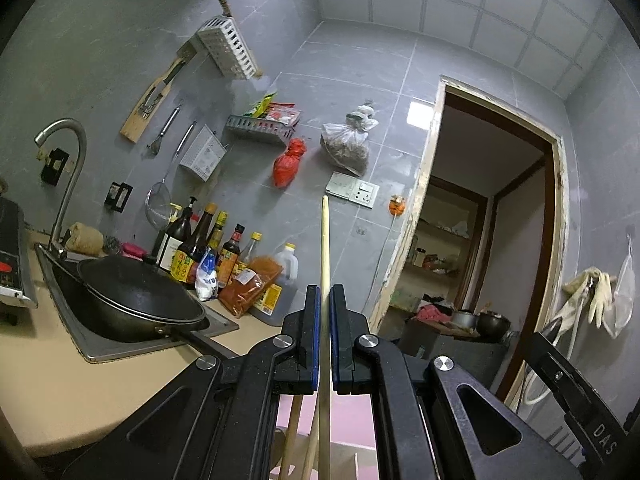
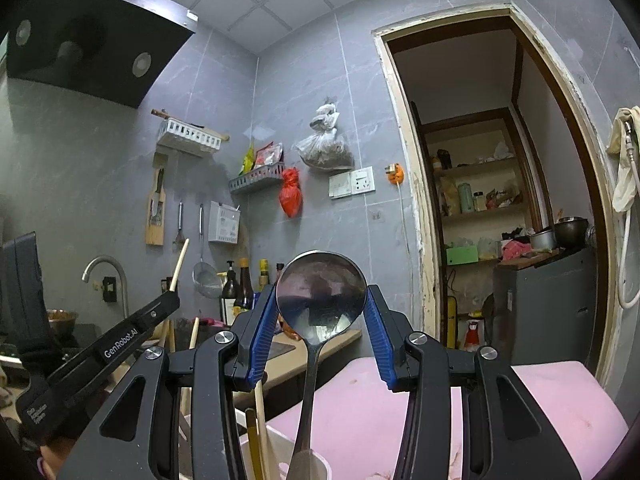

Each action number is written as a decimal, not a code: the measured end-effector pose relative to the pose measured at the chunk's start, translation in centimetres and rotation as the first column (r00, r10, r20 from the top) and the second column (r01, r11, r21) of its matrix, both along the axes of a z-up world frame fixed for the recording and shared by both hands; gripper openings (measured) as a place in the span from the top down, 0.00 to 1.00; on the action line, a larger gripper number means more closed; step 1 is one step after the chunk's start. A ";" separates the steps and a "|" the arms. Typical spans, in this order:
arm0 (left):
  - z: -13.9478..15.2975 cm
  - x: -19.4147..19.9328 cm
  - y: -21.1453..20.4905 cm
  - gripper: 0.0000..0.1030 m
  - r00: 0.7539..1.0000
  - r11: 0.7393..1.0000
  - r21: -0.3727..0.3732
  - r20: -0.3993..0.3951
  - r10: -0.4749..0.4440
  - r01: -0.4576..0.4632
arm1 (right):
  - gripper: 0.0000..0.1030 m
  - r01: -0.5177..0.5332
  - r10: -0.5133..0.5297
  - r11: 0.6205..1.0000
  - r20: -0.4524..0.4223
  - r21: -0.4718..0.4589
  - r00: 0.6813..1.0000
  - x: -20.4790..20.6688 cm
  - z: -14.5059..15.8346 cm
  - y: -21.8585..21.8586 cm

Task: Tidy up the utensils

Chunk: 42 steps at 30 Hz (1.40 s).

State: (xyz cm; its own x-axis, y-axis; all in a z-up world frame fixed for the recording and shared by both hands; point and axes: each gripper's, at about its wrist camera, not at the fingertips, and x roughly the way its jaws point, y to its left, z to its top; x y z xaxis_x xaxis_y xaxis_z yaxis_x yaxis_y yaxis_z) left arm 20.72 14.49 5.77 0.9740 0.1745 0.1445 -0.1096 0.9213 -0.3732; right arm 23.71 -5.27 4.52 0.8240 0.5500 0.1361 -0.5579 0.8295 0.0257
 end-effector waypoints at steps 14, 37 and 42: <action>-1.2 -0.1 -1.0 0.97 0.997 0.996 0.070 -0.070 -0.042 0.047 | 0.60 -0.014 0.013 1.000 -0.033 -0.022 0.999 0.1 -1.0 0.1; -0.9 -1.6 0.9 0.96 0.983 0.995 0.008 -0.153 -0.098 0.100 | 0.59 -0.074 0.070 0.995 -0.066 -0.071 0.995 0.2 -1.8 0.9; -1.0 -2.6 1.2 0.95 0.986 0.996 0.031 -0.146 -0.079 0.085 | 0.58 -0.085 0.079 0.993 -0.073 -0.080 0.994 0.3 -2.0 1.0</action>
